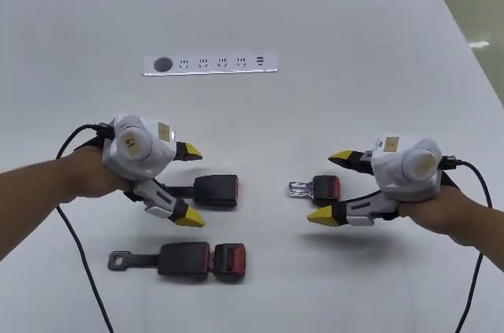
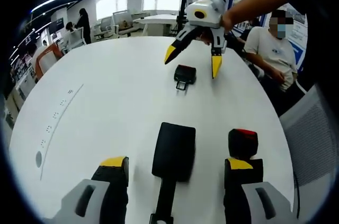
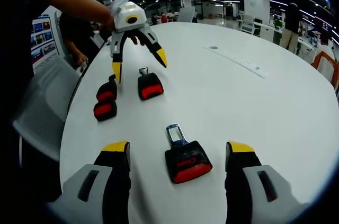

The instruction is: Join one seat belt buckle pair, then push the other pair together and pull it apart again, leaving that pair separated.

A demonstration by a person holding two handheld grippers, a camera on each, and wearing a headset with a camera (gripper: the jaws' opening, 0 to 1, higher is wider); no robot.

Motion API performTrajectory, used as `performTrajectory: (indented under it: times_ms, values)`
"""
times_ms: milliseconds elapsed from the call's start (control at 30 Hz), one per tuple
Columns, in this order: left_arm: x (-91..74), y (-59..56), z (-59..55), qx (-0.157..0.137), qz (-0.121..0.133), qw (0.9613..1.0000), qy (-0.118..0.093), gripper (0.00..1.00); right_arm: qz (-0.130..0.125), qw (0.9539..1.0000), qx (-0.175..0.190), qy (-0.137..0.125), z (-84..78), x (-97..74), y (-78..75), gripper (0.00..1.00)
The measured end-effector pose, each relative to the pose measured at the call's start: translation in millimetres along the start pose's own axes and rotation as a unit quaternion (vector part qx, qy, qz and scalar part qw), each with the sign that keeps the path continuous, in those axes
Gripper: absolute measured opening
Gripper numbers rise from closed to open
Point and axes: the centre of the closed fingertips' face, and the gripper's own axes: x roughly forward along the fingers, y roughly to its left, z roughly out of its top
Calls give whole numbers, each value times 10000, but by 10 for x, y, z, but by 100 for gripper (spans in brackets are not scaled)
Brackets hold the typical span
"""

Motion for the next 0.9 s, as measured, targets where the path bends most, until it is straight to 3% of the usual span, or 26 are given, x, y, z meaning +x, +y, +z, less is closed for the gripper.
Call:
performTrajectory:
  times_ms: [100,133,300,333,400,600,800,900]
  values:
    - [128,98,-85,-94,-79,9999,-56,72,76,10000,22,31,-55,26,-20,70]
    - [110,40,-34,-82,-98,9999,-55,72,91,9999,10,43,-67,28,-22,71]
    - [170,7,-67,-122,-210,9997,-15,66,190,9998,-19,114,-126,31,-19,67]
    - [212,5,-45,-2,-249,9995,-193,64,225,9997,-8,133,-152,39,-24,66]
    - [193,23,-41,-148,-229,9994,-196,63,289,9994,-29,178,-220,59,-41,64]
    - [159,19,-63,-106,-266,9993,-240,53,342,9992,-80,164,-220,49,-71,59]
    - [169,35,-105,66,-210,9995,-238,48,363,9987,-283,209,-230,87,-66,56]
    - [187,24,-91,184,-193,9994,-231,39,387,9982,-369,259,-255,92,-66,53]
